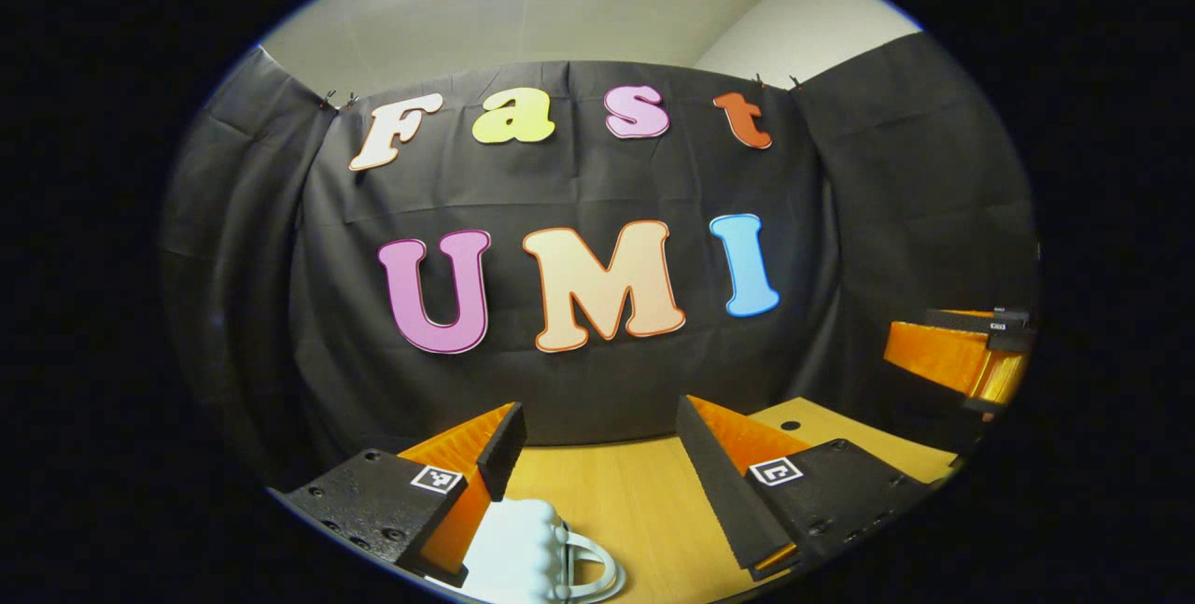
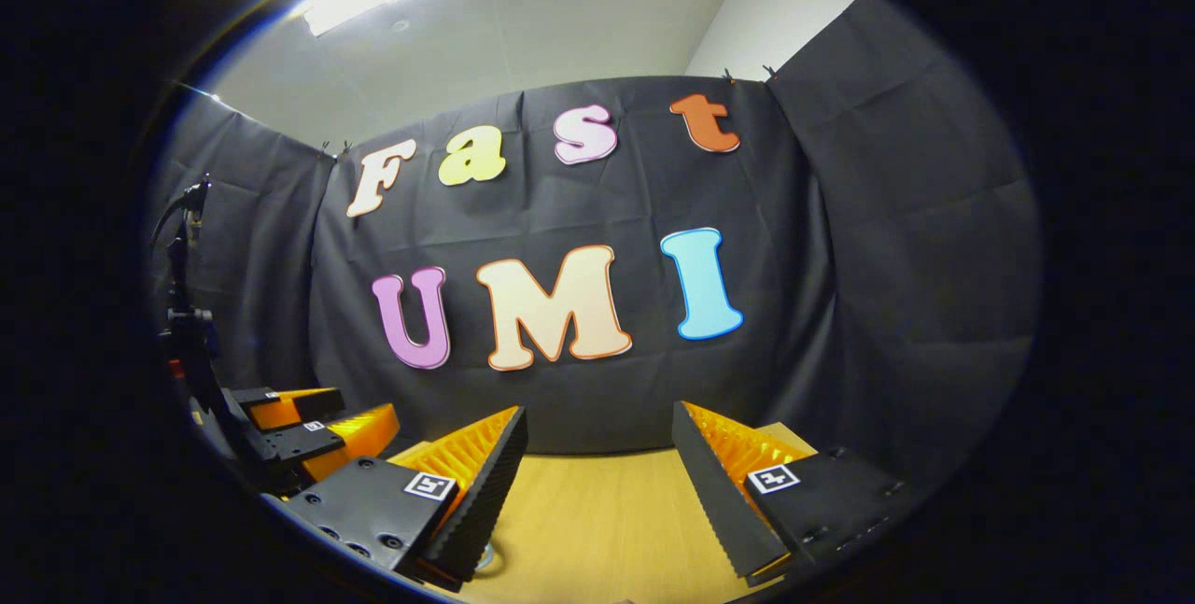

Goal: First open the suitcase, pack the skin care products into it, and then close the suitcase.

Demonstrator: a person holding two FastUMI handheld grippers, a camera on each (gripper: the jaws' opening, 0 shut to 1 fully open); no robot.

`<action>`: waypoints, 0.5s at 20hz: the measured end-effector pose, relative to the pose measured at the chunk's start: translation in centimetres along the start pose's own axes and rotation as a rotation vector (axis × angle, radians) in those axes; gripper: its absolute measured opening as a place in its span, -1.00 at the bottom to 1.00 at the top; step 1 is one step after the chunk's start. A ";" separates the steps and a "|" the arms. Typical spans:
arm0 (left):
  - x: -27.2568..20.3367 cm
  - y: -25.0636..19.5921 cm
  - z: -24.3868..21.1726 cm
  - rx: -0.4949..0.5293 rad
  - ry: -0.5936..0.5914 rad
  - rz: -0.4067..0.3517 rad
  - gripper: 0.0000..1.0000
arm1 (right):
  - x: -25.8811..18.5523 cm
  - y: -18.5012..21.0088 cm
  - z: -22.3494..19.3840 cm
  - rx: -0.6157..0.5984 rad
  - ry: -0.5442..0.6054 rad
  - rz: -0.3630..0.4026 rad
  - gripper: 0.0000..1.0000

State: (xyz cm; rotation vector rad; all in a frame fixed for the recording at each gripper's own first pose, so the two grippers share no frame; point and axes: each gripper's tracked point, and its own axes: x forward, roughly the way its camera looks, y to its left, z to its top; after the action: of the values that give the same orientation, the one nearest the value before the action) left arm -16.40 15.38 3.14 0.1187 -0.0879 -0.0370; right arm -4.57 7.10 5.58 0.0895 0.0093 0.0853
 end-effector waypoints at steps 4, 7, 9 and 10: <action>-0.9 2.1 1.2 -0.013 -0.032 0.003 0.90 | -1.4 1.0 0.6 0.007 -0.039 -0.012 0.94; -1.9 3.4 0.5 0.002 -0.018 0.022 0.90 | -2.1 2.0 0.2 -0.014 -0.024 -0.006 0.94; -2.5 3.7 0.2 -0.023 -0.011 0.022 0.90 | -2.7 2.7 0.2 -0.005 -0.022 0.001 0.94; -2.7 4.0 0.2 -0.033 -0.014 0.023 0.90 | -2.9 2.9 0.4 -0.010 -0.028 0.002 0.94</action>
State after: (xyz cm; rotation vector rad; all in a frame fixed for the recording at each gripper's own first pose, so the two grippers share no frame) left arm -18.97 19.41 3.61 0.0849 -0.1021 -0.0162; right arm -7.68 9.66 6.24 0.0805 -0.0196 0.0860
